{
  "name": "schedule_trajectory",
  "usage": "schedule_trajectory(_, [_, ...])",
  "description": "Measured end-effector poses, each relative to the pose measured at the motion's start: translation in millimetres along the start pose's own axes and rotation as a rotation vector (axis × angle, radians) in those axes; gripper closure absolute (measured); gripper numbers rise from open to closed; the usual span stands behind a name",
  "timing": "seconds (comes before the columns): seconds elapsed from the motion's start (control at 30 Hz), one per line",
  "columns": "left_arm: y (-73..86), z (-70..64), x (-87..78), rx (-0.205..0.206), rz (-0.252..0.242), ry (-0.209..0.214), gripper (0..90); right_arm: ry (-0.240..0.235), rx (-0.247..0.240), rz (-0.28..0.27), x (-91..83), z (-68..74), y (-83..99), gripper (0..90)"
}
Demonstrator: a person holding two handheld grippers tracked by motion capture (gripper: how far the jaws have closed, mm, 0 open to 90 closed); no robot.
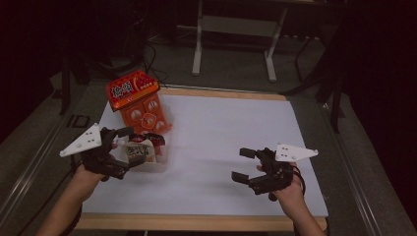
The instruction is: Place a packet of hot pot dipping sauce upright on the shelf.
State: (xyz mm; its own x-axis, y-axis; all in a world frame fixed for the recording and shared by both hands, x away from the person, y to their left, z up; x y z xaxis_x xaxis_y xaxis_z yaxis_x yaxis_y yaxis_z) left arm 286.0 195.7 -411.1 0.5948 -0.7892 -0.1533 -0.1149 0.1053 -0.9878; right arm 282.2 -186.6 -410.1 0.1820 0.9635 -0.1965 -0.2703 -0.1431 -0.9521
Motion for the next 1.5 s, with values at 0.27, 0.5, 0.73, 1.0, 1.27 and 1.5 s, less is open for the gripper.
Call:
schedule_trajectory(0.27, [-1.1,-31.1,21.1,0.029,0.012,0.068,1.6,0.022,0.003,0.012,-0.6,-3.2,8.9,14.3])
schedule_trajectory(0.5, [0.8,-53.2,38.3,0.045,0.029,0.113,1.6,0.046,0.002,0.013,-3.8,-4.8,14.5,14.3])
schedule_trajectory(0.73, [12.9,-69.6,49.9,0.051,0.035,0.157,1.6,0.074,0.021,0.031,-8.5,-9.4,32.4,14.3])
schedule_trajectory(1.0, [27.3,-80.3,61.8,0.085,0.072,0.163,1.6,0.122,0.036,0.044,-16.4,-16.1,49.6,14.3])
schedule_trajectory(1.27, [44.5,-91.6,67.6,0.120,0.119,0.170,1.6,0.142,0.045,0.063,-19.9,-17.4,63.9,14.3])
schedule_trajectory(1.5, [51.5,-92.0,70.0,0.113,0.135,0.167,1.6,0.154,0.033,0.074,-18.9,-19.9,68.4,14.3])
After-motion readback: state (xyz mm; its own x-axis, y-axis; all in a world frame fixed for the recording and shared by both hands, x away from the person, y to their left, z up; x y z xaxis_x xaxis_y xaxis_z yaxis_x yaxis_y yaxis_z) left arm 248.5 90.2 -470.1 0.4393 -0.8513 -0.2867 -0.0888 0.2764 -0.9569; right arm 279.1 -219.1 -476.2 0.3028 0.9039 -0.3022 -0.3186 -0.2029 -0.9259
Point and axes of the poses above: each handheld gripper's, and its own axes: x roughly forward along the jaws, y roughly out of its underside, z roughly to its left, the point moved 4 cm from there along x, roughly forward along the jaws, and after that the axes turned 6 degrees about -y, right-handed, at the moved point
